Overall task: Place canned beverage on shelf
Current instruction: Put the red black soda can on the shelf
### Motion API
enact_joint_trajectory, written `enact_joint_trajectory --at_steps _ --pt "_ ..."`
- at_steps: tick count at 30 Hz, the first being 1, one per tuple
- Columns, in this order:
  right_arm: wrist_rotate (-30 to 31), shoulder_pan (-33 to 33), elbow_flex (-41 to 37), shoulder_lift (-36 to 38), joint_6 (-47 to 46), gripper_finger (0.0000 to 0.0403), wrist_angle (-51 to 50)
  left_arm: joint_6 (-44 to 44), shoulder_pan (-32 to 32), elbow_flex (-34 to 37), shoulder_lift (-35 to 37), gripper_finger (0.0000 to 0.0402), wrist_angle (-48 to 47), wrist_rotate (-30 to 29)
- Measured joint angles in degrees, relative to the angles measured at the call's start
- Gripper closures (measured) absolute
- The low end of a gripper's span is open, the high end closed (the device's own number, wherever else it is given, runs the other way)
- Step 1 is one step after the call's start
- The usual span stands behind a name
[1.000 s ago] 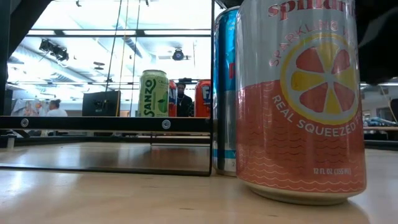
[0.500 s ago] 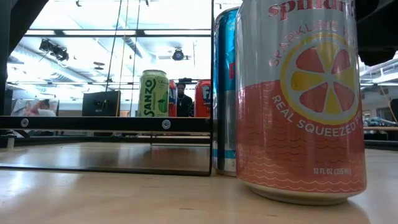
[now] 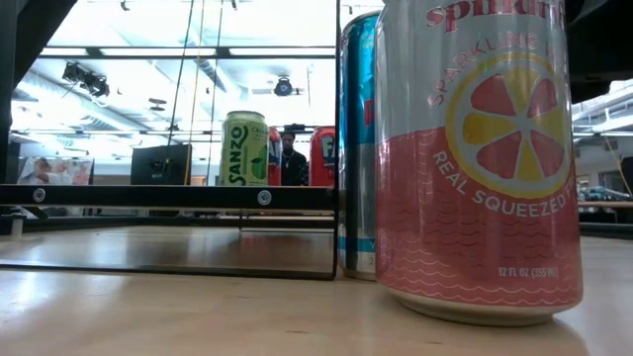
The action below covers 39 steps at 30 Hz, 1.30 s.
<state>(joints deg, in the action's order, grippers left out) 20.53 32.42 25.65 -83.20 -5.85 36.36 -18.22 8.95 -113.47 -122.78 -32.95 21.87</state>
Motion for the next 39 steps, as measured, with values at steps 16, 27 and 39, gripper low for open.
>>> enact_joint_trajectory --at_steps 16,27,39 --pt "3.43 -0.04 0.07 0.11 -2.33 0.0028 -1.12 1.40 -0.22 0.00 -0.02 0.0092 -0.91 -1.32" --pt "10.91 0.00 0.09 12.09 -6.51 0.0016 -22.62 3.97 -0.52 0.02 -0.03 0.0092 -3.65 -8.52" --pt "18.96 1.92 -11.21 18.06 -9.18 0.0015 -16.98 13.04 -1.30 0.02 0.10 0.0092 -5.23 -11.66"
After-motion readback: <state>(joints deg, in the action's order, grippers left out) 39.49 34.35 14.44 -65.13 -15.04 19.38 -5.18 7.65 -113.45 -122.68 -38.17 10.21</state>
